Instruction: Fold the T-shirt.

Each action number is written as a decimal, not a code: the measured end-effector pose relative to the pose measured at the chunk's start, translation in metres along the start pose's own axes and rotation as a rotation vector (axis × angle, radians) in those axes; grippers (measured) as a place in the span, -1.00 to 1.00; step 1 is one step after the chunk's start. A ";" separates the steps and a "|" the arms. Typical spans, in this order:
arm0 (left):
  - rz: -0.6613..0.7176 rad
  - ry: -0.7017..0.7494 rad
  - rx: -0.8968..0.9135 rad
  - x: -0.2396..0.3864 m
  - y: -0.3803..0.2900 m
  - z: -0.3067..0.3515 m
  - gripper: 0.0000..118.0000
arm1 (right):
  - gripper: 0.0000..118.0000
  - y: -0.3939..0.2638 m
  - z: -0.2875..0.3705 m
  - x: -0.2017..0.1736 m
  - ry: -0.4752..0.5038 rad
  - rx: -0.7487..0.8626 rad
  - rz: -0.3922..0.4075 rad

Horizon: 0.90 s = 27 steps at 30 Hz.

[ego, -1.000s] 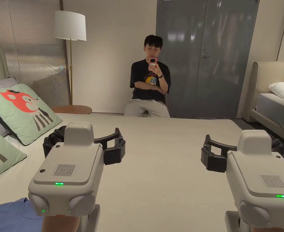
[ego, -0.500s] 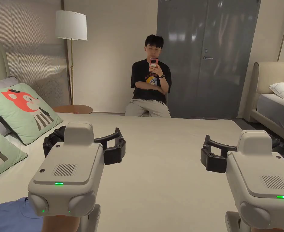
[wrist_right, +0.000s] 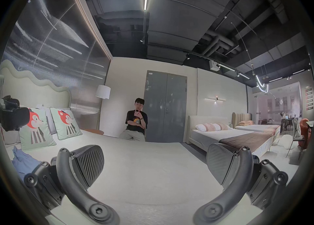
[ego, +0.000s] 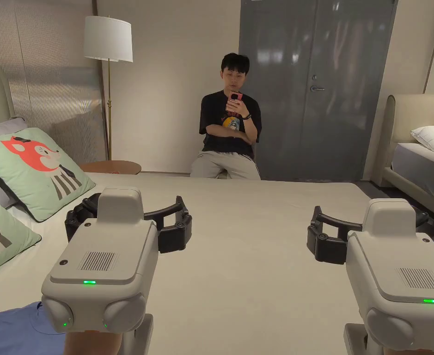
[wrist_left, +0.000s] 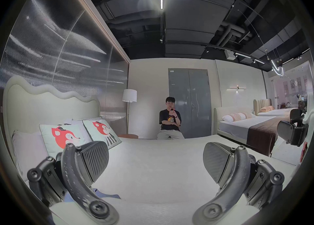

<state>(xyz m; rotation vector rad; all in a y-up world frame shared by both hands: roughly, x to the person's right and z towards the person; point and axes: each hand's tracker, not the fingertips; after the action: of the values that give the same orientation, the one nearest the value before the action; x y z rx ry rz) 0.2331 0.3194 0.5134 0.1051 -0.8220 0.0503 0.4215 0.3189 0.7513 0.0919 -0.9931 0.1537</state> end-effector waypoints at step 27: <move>-0.002 -0.001 -0.001 0.002 0.003 0.003 0.88 | 1.00 0.003 0.003 0.001 0.007 0.007 0.007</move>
<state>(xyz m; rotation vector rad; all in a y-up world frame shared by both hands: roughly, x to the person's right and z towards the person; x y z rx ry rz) 0.2318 0.3218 0.5168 0.1045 -0.8228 0.0482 0.4192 0.3213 0.7532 0.0947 -0.9859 0.1640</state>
